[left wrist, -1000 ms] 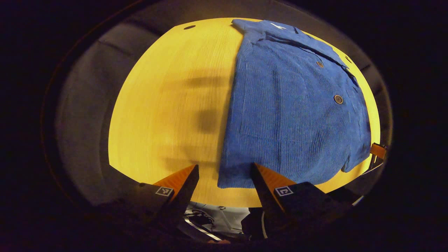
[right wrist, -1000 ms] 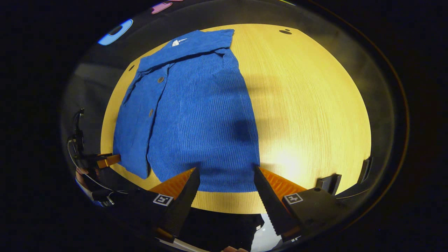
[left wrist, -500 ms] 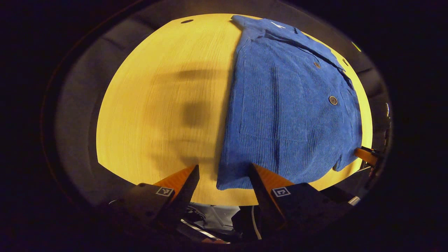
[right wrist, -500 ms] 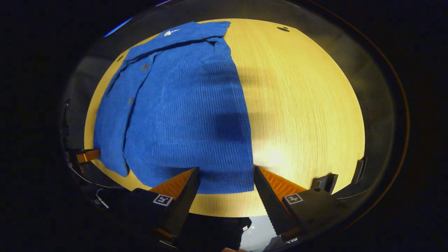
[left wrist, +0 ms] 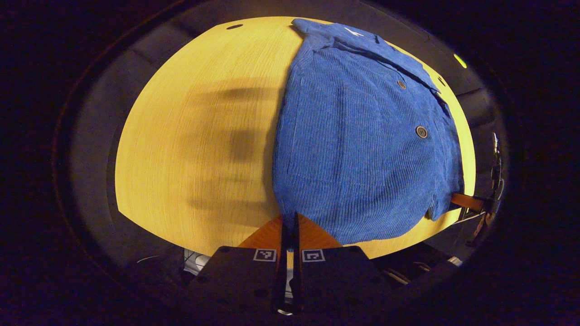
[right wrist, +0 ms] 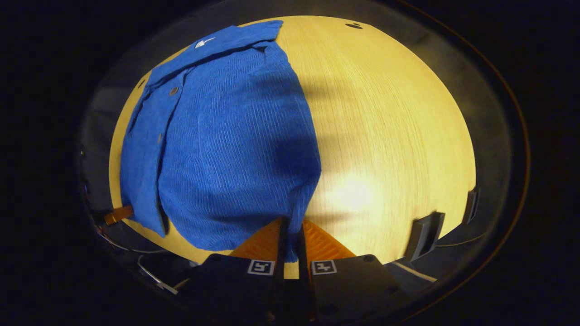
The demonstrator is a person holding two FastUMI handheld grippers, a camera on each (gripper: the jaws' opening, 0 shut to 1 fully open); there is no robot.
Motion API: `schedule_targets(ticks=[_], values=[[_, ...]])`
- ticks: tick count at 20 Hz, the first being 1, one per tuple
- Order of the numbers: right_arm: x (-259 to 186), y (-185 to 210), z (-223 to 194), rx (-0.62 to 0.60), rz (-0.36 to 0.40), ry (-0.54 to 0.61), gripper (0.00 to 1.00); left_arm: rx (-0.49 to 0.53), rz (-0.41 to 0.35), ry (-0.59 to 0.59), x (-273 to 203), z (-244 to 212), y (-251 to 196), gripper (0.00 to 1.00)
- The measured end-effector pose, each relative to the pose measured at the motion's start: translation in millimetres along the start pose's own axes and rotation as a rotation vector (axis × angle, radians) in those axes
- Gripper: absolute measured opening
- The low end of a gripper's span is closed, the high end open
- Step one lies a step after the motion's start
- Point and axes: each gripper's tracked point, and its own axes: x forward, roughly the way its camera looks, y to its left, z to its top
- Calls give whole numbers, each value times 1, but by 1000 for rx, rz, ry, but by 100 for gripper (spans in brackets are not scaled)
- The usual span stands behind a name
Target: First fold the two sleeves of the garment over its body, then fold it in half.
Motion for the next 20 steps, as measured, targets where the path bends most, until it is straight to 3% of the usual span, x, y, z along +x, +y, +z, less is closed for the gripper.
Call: schedule_targets(ticks=[1,2,4,10,15,20], values=[[-1,-1,0,20,18,13,15,-13,-13,1,0,-1,1,4],[-6,4,1,54,47,22,7,-39,-39,11,-3,-1,-3,0],[-25,11,15,99,99,-9,7,-75,-108,-32,-21,7,-8,0],[-115,37,83,89,189,-168,6,-43,-187,-146,-107,62,-16,0],[-187,77,172,47,263,-350,6,-16,-253,-285,-179,146,-37,0],[-225,97,282,60,290,-508,6,-1,-242,-437,-218,248,-47,0]])
